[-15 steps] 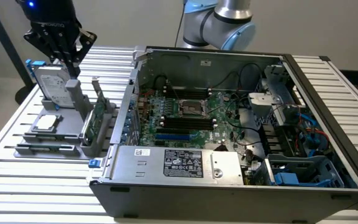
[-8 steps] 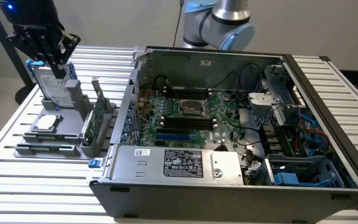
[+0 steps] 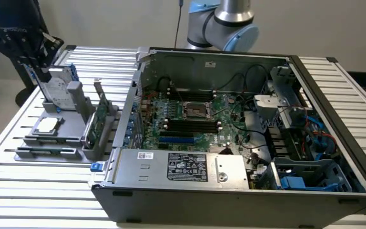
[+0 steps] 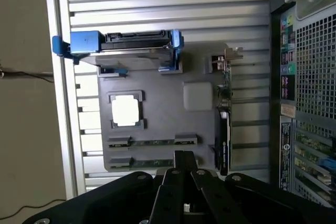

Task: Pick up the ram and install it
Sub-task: 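Reach for the ram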

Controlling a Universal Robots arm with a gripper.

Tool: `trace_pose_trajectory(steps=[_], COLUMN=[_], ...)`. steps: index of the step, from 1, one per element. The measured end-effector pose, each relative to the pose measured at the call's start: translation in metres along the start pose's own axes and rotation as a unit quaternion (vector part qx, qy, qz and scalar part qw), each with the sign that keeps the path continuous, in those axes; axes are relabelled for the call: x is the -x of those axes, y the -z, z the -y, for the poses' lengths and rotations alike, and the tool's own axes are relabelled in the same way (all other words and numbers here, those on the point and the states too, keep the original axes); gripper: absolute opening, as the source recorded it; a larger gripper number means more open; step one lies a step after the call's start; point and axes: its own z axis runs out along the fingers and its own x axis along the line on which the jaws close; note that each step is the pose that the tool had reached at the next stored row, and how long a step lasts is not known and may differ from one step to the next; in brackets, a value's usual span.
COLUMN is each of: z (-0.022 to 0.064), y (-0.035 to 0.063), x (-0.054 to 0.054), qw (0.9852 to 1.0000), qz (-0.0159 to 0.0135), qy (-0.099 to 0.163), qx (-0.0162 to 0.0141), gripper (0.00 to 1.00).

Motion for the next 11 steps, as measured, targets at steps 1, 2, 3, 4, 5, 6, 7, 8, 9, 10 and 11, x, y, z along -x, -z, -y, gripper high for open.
trace_pose_trajectory(steps=[1,2,3,4,5,6,7,8,9,10,11], z=[0.0007,0.0017,0.0031,0.0048,0.007,0.0097,0.0125,0.0155,0.0186,0.0218,0.0254], y=[-0.0004,-0.0006,-0.0008,-0.0009,-0.0011,-0.0011,-0.0011,-0.0011,-0.0011,-0.0011,-0.0012], x=[-0.003,-0.005,-0.007,-0.008,-0.008,-0.008,-0.008,-0.008,-0.007,-0.007,-0.007], qw=[1.0,1.0,1.0,1.0,1.0,1.0,1.0,1.0,1.0,1.0,1.0], qz=[0.0,0.0,0.0,0.0,0.0,0.0,0.0,-0.0001,0.0,0.0,0.0], qy=[0.0,0.0,0.0,0.0,0.0,0.001,0.001,0.002,0.003,0.003,0.004], qx=[-0.0001,-0.0002,-0.0002,-0.0002,-0.0002,-0.0002,-0.0002,-0.0002,-0.0002,-0.0002,-0.0002], gripper=[0.11,0.11,0.11,0.11,0.11,0.11,0.11,0.11,0.11,0.11,0.11])
